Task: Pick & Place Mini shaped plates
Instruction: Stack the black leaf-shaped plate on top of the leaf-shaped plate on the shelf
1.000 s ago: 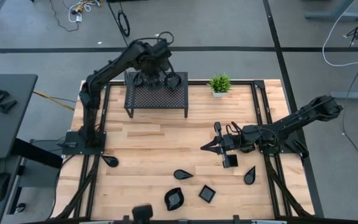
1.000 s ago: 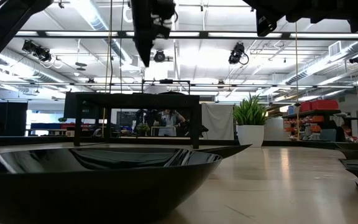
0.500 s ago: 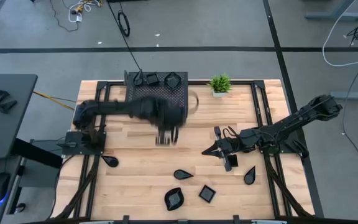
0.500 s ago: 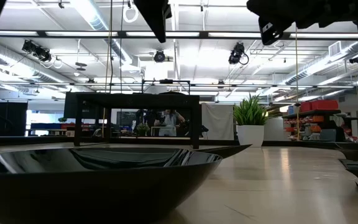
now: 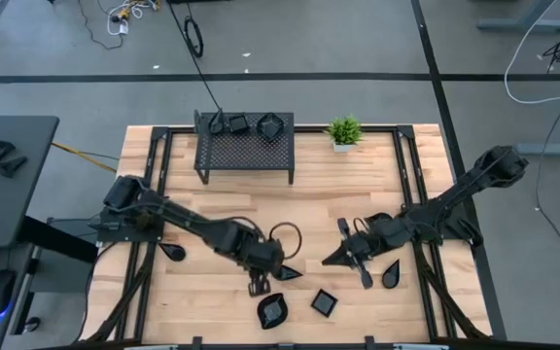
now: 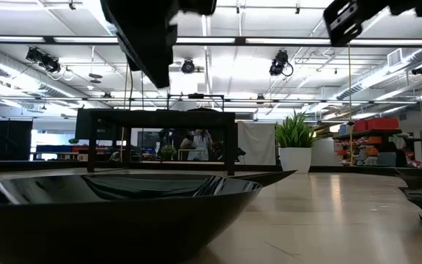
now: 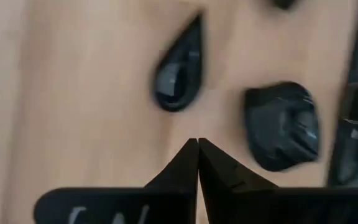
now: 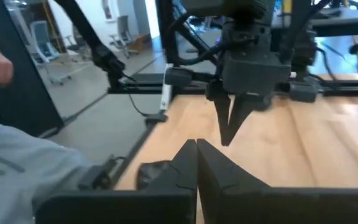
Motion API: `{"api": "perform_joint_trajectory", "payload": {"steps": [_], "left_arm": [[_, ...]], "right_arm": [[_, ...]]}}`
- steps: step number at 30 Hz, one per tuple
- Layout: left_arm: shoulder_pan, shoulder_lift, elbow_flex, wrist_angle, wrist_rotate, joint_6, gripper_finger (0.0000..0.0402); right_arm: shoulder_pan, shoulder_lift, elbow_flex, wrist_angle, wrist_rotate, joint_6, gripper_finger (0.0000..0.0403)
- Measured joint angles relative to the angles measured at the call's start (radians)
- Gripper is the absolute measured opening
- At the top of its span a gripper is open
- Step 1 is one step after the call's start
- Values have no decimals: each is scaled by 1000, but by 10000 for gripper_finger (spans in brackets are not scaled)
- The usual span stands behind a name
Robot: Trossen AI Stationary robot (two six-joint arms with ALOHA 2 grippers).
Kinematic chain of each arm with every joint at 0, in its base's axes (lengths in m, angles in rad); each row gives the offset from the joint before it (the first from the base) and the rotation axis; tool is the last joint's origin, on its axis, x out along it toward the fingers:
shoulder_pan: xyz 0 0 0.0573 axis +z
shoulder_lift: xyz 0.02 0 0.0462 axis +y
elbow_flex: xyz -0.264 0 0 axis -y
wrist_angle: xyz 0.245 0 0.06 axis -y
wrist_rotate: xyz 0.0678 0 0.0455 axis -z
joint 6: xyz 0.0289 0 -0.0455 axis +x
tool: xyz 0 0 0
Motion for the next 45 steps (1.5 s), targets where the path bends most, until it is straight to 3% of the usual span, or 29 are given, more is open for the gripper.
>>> {"api": "perform_joint_trajectory", "payload": {"steps": [7, 14, 20, 28, 36, 45], "left_arm": [[-235, 8, 12, 225, -67, 235, 32], [-375, 100, 12, 392, -243, 291, 133], [-409, 197, 45, 363, -273, 443, 188], [-394, 232, 51, 167, -310, 587, 155], [-375, 234, 48, 184, -279, 684, 114], [-369, 236, 47, 190, -283, 803, 118]], "right_arm": [[98, 61, 0, 92, 17, 17, 7], [125, 83, 0, 106, 18, 53, 8], [124, 83, 0, 133, 17, 63, 8], [126, 83, 0, 135, 17, 79, 8], [128, 83, 0, 134, 17, 78, 8], [128, 83, 0, 127, 17, 78, 8]]}}
